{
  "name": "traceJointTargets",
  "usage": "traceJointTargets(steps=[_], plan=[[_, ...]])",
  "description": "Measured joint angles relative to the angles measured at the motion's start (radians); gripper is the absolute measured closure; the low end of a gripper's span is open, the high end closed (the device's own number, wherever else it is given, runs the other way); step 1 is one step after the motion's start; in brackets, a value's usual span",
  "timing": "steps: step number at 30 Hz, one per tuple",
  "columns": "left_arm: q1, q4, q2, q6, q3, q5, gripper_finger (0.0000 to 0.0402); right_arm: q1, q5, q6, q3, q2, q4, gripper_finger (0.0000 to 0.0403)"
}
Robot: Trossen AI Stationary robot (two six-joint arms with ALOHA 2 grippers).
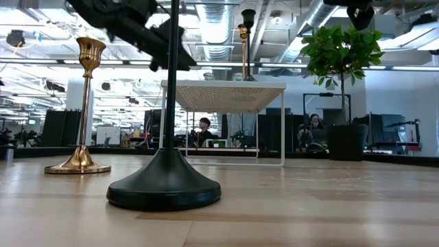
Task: Pick & Place candle stick holders
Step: Put the gold candle holder on the shelf
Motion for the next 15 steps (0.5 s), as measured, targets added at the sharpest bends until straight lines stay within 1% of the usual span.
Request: traceJointTargets(steps=[4, 7, 11, 14, 15], plan=[[-0.001, -0.184, -0.124, 0.000, 0.000, 0.021, 0.0212, 0.000, 0.000, 0.001, 0.000, 0.000, 0.025, 0.0403], [-0.003, -0.312, -0.218, -0.001, 0.000, 0.100, 0.0234, 0.000, 0.001, 0.003, 0.000, 0.000, 0.063, 0.0403], [-0.015, -0.474, -0.337, -0.001, 0.000, 0.225, 0.0284, 0.000, 0.001, 0.024, 0.000, 0.000, 0.107, 0.0403], [-0.030, -0.593, -0.417, -0.002, -0.001, 0.292, 0.0327, 0.000, 0.000, 0.056, 0.000, 0.000, 0.108, 0.0403], [-0.037, -0.609, -0.444, -0.009, -0.010, 0.311, 0.0341, 0.000, 0.000, 0.068, 0.000, 0.001, 0.108, 0.0403]])
